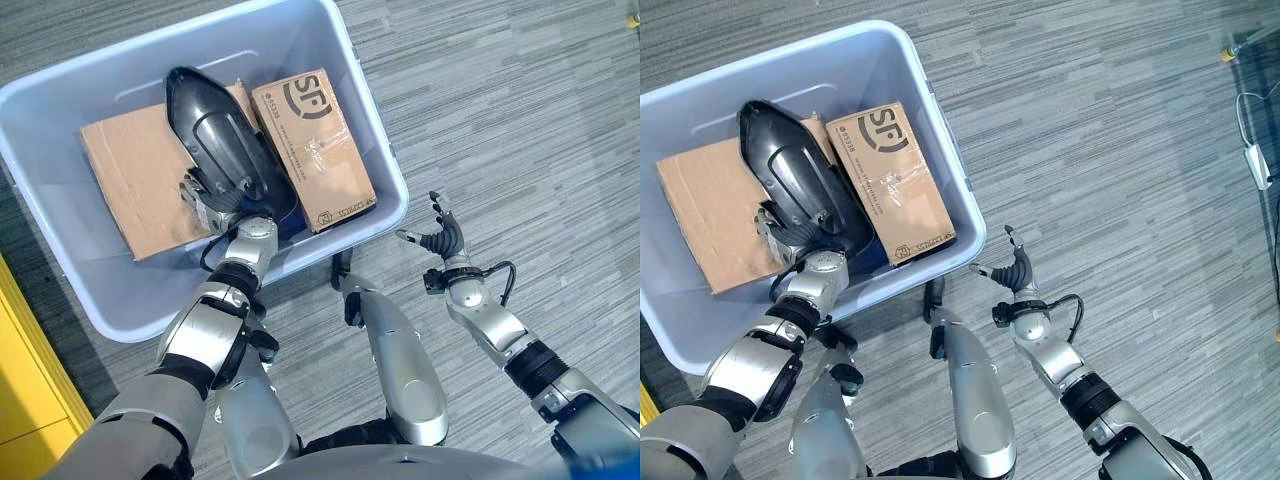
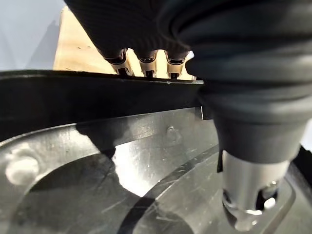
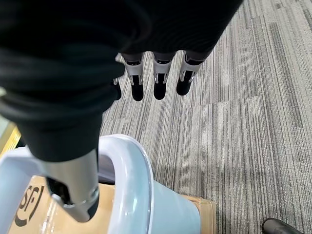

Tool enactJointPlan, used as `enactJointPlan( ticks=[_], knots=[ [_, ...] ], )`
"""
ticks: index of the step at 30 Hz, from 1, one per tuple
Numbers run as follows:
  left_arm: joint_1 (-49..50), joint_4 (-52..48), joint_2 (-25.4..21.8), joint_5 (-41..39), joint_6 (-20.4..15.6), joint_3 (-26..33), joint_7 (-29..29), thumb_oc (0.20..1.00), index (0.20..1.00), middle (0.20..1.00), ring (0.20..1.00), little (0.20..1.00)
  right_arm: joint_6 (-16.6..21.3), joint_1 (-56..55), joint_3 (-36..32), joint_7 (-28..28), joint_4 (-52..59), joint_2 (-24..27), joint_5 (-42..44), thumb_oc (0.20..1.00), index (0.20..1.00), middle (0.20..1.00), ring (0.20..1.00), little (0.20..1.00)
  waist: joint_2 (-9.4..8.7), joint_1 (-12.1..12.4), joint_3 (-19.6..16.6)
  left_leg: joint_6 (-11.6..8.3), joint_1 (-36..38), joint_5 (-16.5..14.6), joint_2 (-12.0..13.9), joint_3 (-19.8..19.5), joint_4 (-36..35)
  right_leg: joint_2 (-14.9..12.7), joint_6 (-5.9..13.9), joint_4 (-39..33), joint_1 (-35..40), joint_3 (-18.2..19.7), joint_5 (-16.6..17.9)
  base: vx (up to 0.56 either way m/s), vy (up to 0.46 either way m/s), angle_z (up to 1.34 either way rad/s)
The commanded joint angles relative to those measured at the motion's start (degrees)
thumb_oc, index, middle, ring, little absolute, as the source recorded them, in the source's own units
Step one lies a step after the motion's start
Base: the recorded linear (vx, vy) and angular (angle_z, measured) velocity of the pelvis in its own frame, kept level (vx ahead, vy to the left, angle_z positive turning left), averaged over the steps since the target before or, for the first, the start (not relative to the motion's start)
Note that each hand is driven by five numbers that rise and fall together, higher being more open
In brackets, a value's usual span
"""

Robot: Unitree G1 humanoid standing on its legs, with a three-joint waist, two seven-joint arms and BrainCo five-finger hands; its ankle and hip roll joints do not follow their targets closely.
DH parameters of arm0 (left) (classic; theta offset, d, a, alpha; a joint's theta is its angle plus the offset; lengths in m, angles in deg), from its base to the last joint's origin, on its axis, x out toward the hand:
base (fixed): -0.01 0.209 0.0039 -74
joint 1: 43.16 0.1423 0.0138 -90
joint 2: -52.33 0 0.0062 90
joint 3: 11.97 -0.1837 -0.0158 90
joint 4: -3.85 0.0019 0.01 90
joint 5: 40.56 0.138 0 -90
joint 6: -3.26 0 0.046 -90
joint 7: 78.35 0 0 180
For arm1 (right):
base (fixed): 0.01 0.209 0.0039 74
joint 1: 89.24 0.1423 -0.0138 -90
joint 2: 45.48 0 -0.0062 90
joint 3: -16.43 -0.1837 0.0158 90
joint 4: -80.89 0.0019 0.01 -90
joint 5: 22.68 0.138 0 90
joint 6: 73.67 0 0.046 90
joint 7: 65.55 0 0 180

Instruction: Move parts from the plastic box to the shelf.

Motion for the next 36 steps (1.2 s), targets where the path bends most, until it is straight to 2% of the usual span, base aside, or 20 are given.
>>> enactJointPlan(
  ticks=[1, 6, 12, 14, 16, 17, 19, 20, 21, 22, 23, 24, 31, 32, 36],
  knots=[
    [5.1, 2.8, 7.4, -8.2, 3.4, 2.6, 6.8, 1.000, 1.000, 1.000, 1.000, 1.000, 0.5, -1.4, -1.9, 1.3, 5.5, 1.0, -0.2, 1.000, 1.000, 1.000, 1.000, 1.000, -3.92, -1.5, -0.9, -8.44, -4.4, -3.2, 6.0, -4.6, 9.8, -1.0, 4.76, -3.9, 0.6, -2.8, 1.2, 0.00, 0.000, 0.00],
    [3.3, 3.9, 5.6, -9.5, 4.6, 3.4, 5.0, 1.000, 1.000, 1.000, 1.000, 1.000, 0.3, -1.2, -1.6, 1.6, 5.7, 1.2, 1.0, 1.000, 1.000, 1.000, 1.000, 1.000, -3.88, -1.8, -0.9, -8.48, -5.8, -3.3, 6.0, -4.7, 10.1, -1.3, 4.74, -3.6, -1.0, -2.6, 1.4, 0.00, -0.001, 0.01],
    [2.5, 5.6, 4.7, -8.9, 6.7, 3.7, 6.2, 1.000, 1.000, 1.000, 1.000, 1.000, 0.9, -1.2, -1.4, 1.7, 5.6, 1.0, 2.1, 1.000, 1.000, 1.000, 1.000, 1.000, -3.80, -1.9, -0.9, -8.34, -7.4, -3.7, 6.0, -5.0, 10.4, -1.8, 4.79, -3.0, -2.7, -2.6, 1.8, 0.00, -0.018, 0.00],
    [2.6, 6.3, 4.7, -8.9, 8.0, 3.6, 7.0, 1.000, 1.000, 1.000, 1.000, 1.000, 1.4, -1.3, -1.3, 1.6, 5.4, 1.0, 2.0, 1.000, 1.000, 1.000, 1.000, 1.000, -3.74, -2.0, -0.9, -8.31, -7.8, -3.7, 5.8, -5.1, 10.6, -1.8, 4.76, -2.9, -3.1, -2.6, 1.9, 0.00, -0.019, 0.00],
    [2.9, 6.8, 4.9, -5.2, 9.1, 3.0, 7.0, 1.000, 1.000, 1.000, 1.000, 1.000, 1.9, -1.3, -1.2, 1.7, 5.1, 0.9, 2.1, 1.000, 1.000, 1.000, 1.000, 1.000, -3.77, -1.9, -0.9, -8.23, -8.3, -3.9, 5.7, -5.2, 10.8, -1.8, 4.76, -2.9, -3.6, -2.6, 2.0, 0.00, -0.016, 0.00],
    [2.8, 7.7, 4.5, -2.7, 12.0, 2.0, 7.8, 1.000, 1.000, 1.000, 1.000, 1.000, 1.9, -0.9, -1.0, 2.1, 5.0, 0.9, 2.4, 1.000, 1.000, 1.000, 1.000, 1.000, -3.78, -2.0, -0.9, -8.30, -8.9, -3.8, 5.6, -5.3, 11.1, -1.8, 4.73, -2.8, -4.1, -2.5, 2.1, 0.00, 0.000, 0.00],
    [2.6, 8.2, 4.4, -0.9, 13.4, 1.2, 8.5, 1.000, 1.000, 1.000, 1.000, 1.000, 1.8, -0.7, -1.1, 2.1, 5.3, 1.0, 2.5, 1.000, 1.000, 1.000, 1.000, 1.000, -3.82, -2.0, -0.9, -8.26, -9.3, -3.9, 5.5, -5.4, 11.2, -1.9, 4.72, -2.8, -4.6, -2.4, 2.3, 0.00, 0.000, 0.00],
    [2.6, 8.1, 4.4, -0.9, 13.7, 1.0, 8.6, 0.887, 0.887, 0.887, 0.887, 0.887, 1.7, -0.6, -1.2, 2.1, 5.4, 1.0, 2.5, 1.000, 1.000, 1.000, 1.000, 1.000, -3.82, -2.0, -0.9, -8.25, -9.4, -3.9, 5.5, -5.4, 11.2, -1.9, 4.72, -2.8, -4.7, -2.4, 2.3, 0.00, 0.000, 0.00],
    [2.6, 8.2, 4.3, -1.8, 13.9, 0.8, 8.7, 0.586, 0.586, 0.586, 0.586, 0.586, 1.6, -0.6, -1.3, 2.1, 5.6, 1.1, 2.6, 1.000, 1.000, 1.000, 1.000, 1.000, -3.81, -2.0, -0.9, -8.20, -9.6, -3.9, 5.4, -5.4, 11.2, -1.9, 4.74, -2.7, -4.9, -2.4, 2.4, 0.00, 0.000, 0.00],
    [2.6, 8.2, 4.2, -3.7, 13.6, 0.6, 8.1, 0.388, 0.388, 0.388, 0.388, 0.388, 1.3, -0.5, -1.4, 2.4, 5.7, 1.1, 2.4, 1.000, 1.000, 1.000, 1.000, 1.000, -3.80, -2.1, -0.9, -8.08, -9.8, -4.1, 5.3, -5.5, 11.3, -2.0, 4.76, -2.5, -5.2, -2.3, 2.4, 0.00, 0.000, 0.00],
    [2.6, 8.4, 4.2, -5.1, 13.3, 0.8, 7.8, 0.297, 0.297, 0.297, 0.297, 0.297, 1.3, -0.5, -1.4, 2.8, 5.6, 1.0, 2.3, 1.000, 1.000, 1.000, 1.000, 1.000, -3.79, -2.1, -0.9, -8.07, -10.0, -4.1, 5.3, -5.5, 11.4, -2.0, 4.77, -2.4, -5.4, -2.3, 2.3, 0.00, 0.000, 0.00],
    [2.6, 9.0, 4.3, -9.6, 11.0, 1.7, 7.0, 0.200, 0.200, 0.200, 0.200, 0.200, 0.8, -0.3, -1.5, 3.7, 5.4, 1.0, 3.0, 1.000, 1.000, 1.000, 1.000, 1.000, -3.82, -2.0, -0.9, -8.14, -10.7, -4.2, 5.2, -5.8, 11.5, -2.1, 4.84, -2.3, -5.9, -2.2, 2.4, 0.00, 0.000, 0.00],
    [1.8, 9.2, 4.5, -15.2, 5.4, 5.0, 1.6, 0.200, 0.200, 0.200, 0.200, 0.200, 2.2, -0.8, -1.7, 4.7, 4.1, 0.9, 1.7, 1.000, 1.000, 1.000, 1.000, 1.000, -3.96, -1.8, -0.9, -8.22, -12.2, -4.2, 5.4, -6.4, 11.6, -2.7, 4.94, -2.0, -7.1, -2.8, 2.6, 0.00, -0.016, 0.01],
    [1.1, 9.3, 3.5, -16.3, 4.5, 6.3, -0.8, 0.200, 0.200, 0.200, 0.200, 0.200, 1.7, -0.5, -1.6, 5.2, 4.0, 0.8, 1.2, 1.000, 1.000, 1.000, 1.000, 1.000, -3.93, -1.7, -0.9, -8.32, -12.6, -4.2, 5.6, -6.5, 11.9, -2.8, 4.98, -2.0, -7.5, -2.8, 2.6, 0.00, 0.000, 0.00],
    [-0.5, 9.6, 0.3, -19.5, 2.4, 8.3, -3.9, 0.200, 0.200, 0.200, 0.200, 0.200, 1.2, -0.2, -1.2, 5.6, 3.5, 0.8, 1.6, 1.000, 1.000, 1.000, 1.000, 1.000, -3.62, -1.5, -0.9, -8.51, -13.9, -4.1, 5.9, -6.8, 12.3, -3.3, 5.05, -1.5, -8.6, -3.1, 2.7, 0.00, -0.005, 0.01]
  ],
)
